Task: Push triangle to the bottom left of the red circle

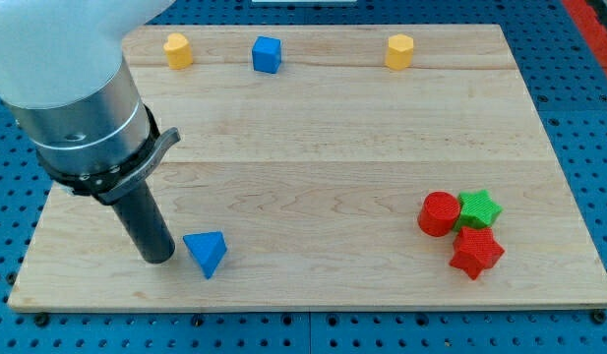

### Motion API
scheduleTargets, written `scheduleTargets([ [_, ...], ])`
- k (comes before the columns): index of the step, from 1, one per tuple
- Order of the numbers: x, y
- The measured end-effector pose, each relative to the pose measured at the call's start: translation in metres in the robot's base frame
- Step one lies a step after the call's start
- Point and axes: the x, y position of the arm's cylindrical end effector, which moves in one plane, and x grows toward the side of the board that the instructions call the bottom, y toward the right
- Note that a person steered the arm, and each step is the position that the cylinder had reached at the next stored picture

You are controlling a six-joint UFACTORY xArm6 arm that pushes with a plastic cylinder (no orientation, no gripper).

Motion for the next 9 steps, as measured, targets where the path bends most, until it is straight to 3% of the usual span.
scheduleTargets([
  [1, -0.005, 0.040],
  [3, 0.015, 0.027],
  [5, -0.045, 0.154],
  [6, -0.039, 0.175],
  [7, -0.038, 0.096],
  [8, -0.030, 0.089],
  [9, -0.011, 0.128],
])
